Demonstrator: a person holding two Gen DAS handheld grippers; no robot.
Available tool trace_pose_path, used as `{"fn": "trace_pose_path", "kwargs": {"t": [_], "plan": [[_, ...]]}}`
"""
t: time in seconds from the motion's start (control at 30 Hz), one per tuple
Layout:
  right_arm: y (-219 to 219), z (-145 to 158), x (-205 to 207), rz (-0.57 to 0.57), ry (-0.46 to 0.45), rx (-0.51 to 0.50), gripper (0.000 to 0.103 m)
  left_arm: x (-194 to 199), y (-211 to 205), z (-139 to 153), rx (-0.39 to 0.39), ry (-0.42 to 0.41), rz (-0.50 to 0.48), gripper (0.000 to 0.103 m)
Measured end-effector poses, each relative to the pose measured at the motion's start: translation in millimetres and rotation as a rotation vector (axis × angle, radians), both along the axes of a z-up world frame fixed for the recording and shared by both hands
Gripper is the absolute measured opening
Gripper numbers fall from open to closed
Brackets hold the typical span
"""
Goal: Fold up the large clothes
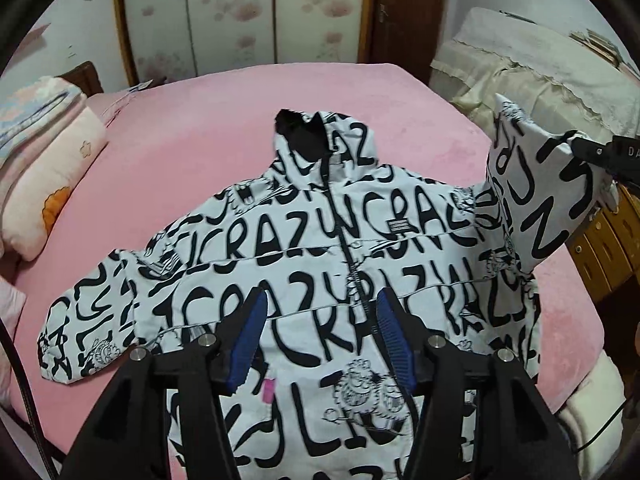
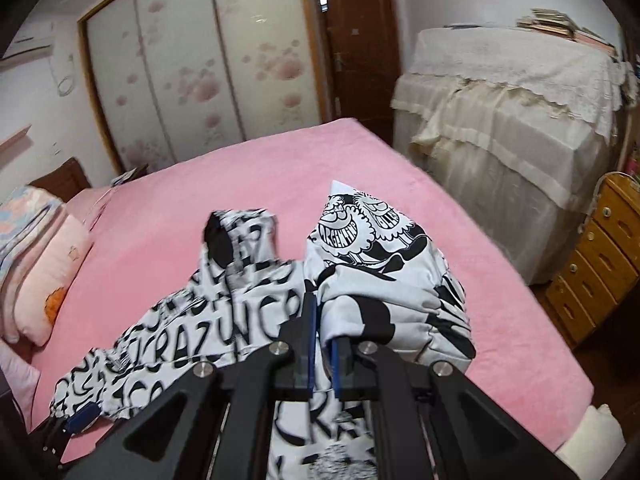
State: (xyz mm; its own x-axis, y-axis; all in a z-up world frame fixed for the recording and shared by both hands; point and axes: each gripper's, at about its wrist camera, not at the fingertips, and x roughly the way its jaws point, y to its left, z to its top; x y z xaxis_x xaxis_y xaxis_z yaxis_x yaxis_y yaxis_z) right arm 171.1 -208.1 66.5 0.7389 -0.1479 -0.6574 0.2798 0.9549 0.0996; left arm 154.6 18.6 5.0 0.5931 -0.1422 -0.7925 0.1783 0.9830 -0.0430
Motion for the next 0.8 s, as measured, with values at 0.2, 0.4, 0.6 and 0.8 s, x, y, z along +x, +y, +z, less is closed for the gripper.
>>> {"fn": "trace_pose_path", "kwargs": {"t": [0.2,0.4,0.6,0.8], "plan": [[43,-16,25,0.089,0.029,-0.005,0.005,8,18,-13,0.035,-0.005,0.034,0.055],[88,-56,64,0.198,0.096,-0.001,0.005,32,50,-45,0.018,0.034,0.086,0.055],[147,-136,98,0.310,0.221,-0.026,0.005,55,86,-93,0.002,0.105,0.153,0.055],[191,-218,111,0.352,0.368,-0.092,0.015,62,105,-131,0.011,0.165,0.171,0.055]]}}
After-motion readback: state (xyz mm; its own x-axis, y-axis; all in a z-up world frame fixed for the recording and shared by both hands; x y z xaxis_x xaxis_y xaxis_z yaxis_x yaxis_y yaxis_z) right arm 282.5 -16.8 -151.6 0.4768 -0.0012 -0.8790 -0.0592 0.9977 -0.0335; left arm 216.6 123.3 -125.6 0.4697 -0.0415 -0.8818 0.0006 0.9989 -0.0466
